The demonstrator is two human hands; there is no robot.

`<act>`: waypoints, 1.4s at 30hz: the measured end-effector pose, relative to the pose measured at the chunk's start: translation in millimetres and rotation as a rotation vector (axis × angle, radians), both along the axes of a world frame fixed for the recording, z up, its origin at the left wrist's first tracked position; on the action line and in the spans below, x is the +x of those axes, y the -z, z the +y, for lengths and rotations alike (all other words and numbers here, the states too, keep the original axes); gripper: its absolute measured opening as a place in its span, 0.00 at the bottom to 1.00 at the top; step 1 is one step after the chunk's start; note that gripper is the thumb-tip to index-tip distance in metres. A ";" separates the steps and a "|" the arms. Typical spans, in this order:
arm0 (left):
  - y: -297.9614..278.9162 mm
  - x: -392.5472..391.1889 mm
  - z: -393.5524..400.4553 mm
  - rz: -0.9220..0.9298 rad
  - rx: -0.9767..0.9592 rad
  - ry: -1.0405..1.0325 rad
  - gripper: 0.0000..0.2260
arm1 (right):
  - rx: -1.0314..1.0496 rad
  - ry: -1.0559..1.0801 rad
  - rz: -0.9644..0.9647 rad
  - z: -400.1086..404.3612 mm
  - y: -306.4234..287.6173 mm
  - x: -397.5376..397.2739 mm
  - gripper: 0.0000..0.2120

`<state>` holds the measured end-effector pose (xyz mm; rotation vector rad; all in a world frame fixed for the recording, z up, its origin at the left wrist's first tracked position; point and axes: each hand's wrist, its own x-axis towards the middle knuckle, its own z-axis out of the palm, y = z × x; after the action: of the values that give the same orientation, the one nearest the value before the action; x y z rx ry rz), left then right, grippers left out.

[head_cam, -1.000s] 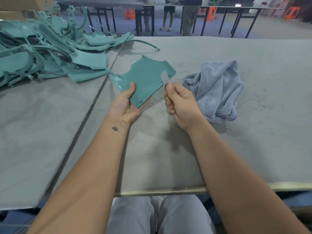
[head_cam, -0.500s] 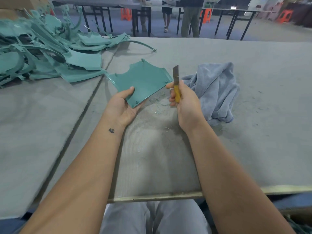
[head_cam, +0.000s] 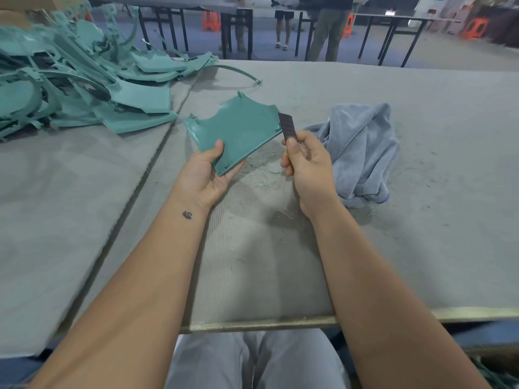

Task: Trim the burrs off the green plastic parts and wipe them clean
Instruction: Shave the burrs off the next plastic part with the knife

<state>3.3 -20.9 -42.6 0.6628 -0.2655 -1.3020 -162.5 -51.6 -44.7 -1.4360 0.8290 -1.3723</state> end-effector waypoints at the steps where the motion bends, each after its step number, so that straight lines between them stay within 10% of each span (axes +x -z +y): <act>1: 0.2 0.1 0.0 0.001 0.000 0.000 0.07 | 0.004 0.000 0.003 0.0 0.2 0.3 0.10; 13: -2.8 -2.7 2.5 0.011 -0.030 0.006 0.07 | -0.103 -0.138 0.358 4.2 5.5 9.5 0.12; 20: -4.2 -3.6 4.2 0.025 0.003 -0.014 0.07 | 0.029 0.016 -0.053 -1.4 0.3 1.0 0.10; 42: -6.1 -4.4 5.2 0.041 0.006 -0.010 0.16 | -0.088 -0.107 0.253 -0.1 7.8 9.4 0.12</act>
<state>-1.1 -15.7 -36.5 0.6413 -0.2249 -1.3061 -153.0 -51.7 -52.5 -1.7227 0.8465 -1.1745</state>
